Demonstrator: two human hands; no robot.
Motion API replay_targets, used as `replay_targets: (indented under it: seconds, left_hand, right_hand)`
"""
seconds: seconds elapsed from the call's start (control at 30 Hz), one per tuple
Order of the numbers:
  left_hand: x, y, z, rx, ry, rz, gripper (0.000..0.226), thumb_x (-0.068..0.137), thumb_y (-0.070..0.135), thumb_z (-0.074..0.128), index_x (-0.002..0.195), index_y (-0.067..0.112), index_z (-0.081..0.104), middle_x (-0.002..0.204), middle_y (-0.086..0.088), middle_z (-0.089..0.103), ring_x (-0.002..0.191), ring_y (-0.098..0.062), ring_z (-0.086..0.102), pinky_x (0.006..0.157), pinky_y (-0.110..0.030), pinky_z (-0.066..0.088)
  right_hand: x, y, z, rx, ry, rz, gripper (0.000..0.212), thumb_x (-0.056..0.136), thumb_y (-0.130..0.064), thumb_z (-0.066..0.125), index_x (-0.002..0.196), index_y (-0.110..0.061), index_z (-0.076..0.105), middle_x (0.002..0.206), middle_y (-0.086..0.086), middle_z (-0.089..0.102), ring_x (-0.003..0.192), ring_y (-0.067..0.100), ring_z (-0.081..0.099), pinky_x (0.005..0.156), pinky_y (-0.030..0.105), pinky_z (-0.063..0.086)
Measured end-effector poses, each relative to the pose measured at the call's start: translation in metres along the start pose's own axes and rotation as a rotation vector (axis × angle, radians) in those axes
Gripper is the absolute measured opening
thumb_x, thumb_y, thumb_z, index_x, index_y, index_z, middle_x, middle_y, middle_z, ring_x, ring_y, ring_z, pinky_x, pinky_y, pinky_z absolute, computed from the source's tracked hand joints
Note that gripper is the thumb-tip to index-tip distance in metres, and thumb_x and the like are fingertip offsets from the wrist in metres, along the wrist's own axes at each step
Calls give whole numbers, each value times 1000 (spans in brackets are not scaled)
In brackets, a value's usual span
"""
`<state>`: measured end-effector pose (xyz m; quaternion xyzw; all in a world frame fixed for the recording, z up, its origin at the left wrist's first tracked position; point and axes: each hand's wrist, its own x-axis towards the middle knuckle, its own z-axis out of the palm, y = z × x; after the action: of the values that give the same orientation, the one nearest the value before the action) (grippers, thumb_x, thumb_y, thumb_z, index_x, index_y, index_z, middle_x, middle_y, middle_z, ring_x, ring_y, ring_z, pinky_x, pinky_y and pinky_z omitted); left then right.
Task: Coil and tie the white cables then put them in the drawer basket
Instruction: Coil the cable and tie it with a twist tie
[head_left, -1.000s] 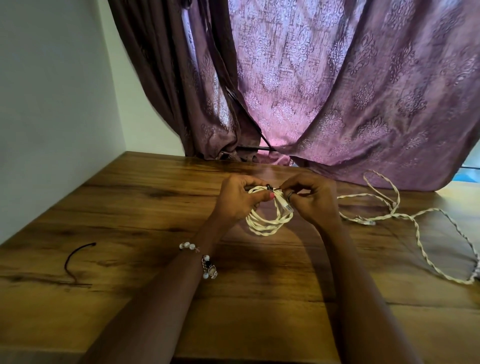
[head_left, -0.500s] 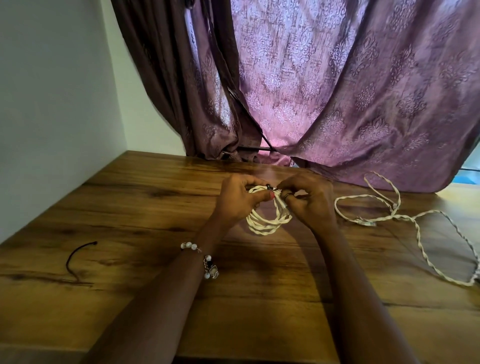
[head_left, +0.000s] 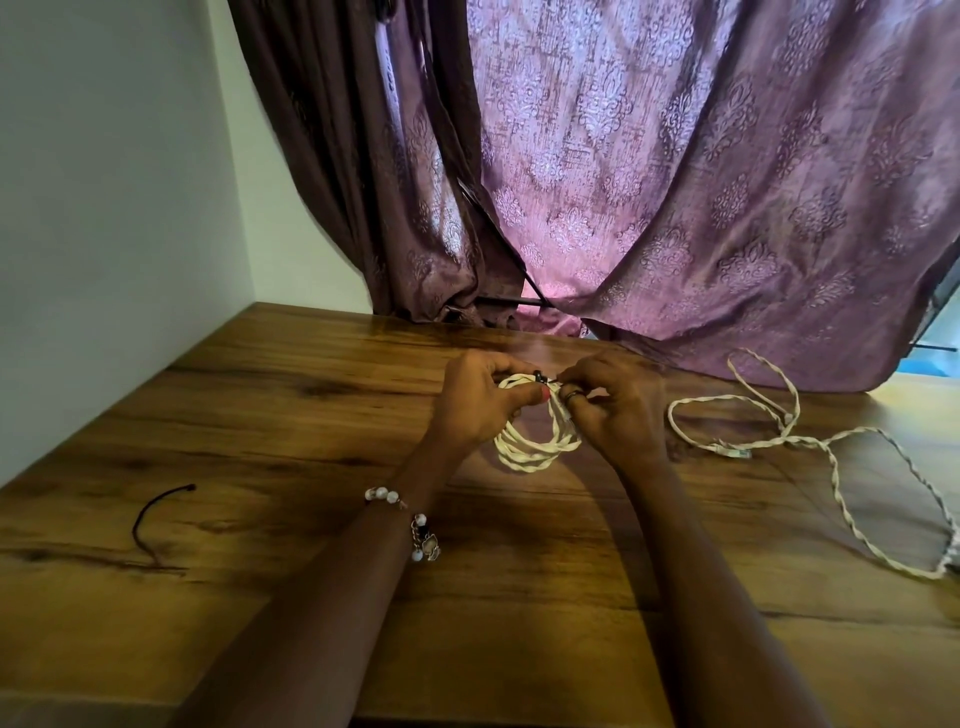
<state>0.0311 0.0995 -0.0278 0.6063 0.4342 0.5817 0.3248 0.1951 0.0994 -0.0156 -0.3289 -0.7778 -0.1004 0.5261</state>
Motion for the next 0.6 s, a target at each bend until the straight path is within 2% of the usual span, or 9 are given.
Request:
replay_targets:
  seconds: [0.13, 0.23, 0.4, 0.6]
  left_hand:
    - [1, -1, 0, 35, 14, 7, 26, 67, 5, 83, 91, 5, 74, 81, -11, 73, 67, -21, 67, 61, -38, 55]
    - [0, 0, 0, 72, 22, 19, 27, 66, 5, 83, 91, 5, 74, 81, -11, 73, 71, -22, 68, 65, -38, 56]
    - [-1, 1, -1, 91, 19, 13, 27, 66, 6, 83, 92, 5, 74, 82, -9, 73, 74, -25, 70, 67, -39, 57]
    - [-2, 2, -5, 128, 26, 1, 25, 67, 6, 83, 90, 5, 75, 79, -11, 72, 70, -28, 69, 63, -43, 56]
  right_hand:
    - [-2, 1, 2, -33, -36, -41, 12, 67, 0, 67, 76, -4, 73, 72, 7, 65, 65, 13, 56, 51, 28, 47]
    - [-4, 0, 3, -28, -49, -52, 14, 67, 1, 67, 80, -2, 73, 75, 9, 65, 68, 11, 54, 52, 26, 47]
    - [-2, 1, 2, -37, -99, -80, 14, 71, -4, 65, 82, -2, 74, 77, 9, 65, 67, 12, 55, 57, 19, 42]
    - [-1, 6, 1, -8, -192, -39, 23, 70, 1, 65, 90, -5, 75, 83, 8, 69, 73, 13, 59, 65, 12, 40]
